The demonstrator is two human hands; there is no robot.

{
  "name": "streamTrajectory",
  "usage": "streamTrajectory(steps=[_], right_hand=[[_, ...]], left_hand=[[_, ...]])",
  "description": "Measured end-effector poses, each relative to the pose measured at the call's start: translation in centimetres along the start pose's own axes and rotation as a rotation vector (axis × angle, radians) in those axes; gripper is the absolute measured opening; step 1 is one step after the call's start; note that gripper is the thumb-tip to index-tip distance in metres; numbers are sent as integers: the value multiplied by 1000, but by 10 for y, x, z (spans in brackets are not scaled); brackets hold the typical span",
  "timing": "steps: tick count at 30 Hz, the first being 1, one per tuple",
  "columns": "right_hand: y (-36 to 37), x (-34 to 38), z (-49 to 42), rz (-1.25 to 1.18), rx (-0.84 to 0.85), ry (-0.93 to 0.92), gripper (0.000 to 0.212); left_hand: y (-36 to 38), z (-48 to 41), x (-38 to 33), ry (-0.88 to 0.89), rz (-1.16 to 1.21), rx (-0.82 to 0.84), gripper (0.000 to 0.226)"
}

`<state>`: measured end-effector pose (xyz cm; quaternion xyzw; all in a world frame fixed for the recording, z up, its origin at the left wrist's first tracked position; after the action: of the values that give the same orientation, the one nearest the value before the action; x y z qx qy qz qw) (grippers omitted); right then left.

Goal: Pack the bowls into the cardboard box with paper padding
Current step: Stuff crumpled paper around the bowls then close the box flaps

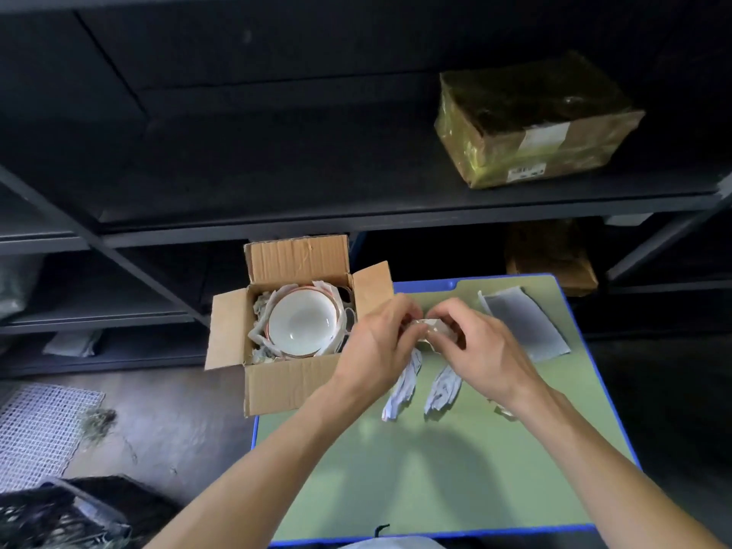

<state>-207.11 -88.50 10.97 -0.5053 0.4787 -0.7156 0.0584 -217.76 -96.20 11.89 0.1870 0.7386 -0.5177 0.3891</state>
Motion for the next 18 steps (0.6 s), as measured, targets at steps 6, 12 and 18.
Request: streamTrajectory(steps=[6, 12, 18], right_hand=[[28, 53, -37, 16, 15, -65, 20], [42, 58, -75, 130, -116, 59, 13], [76, 71, -106, 210, -92, 9, 11]], left_hand=[[-52, -9, 50, -67, 45, -69, 8], [-71, -13, 111, -191, -144, -99, 20], [-52, -20, 133, -291, -173, 31, 23]])
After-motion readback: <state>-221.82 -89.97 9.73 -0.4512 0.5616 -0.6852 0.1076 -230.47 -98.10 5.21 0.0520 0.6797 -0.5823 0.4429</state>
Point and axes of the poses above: each hand's wrist, its own z-axis away from the middle knuckle, its own y-axis out of the palm, x = y × z, the point moved 10 cm from there along -z, towards the middle knuckle
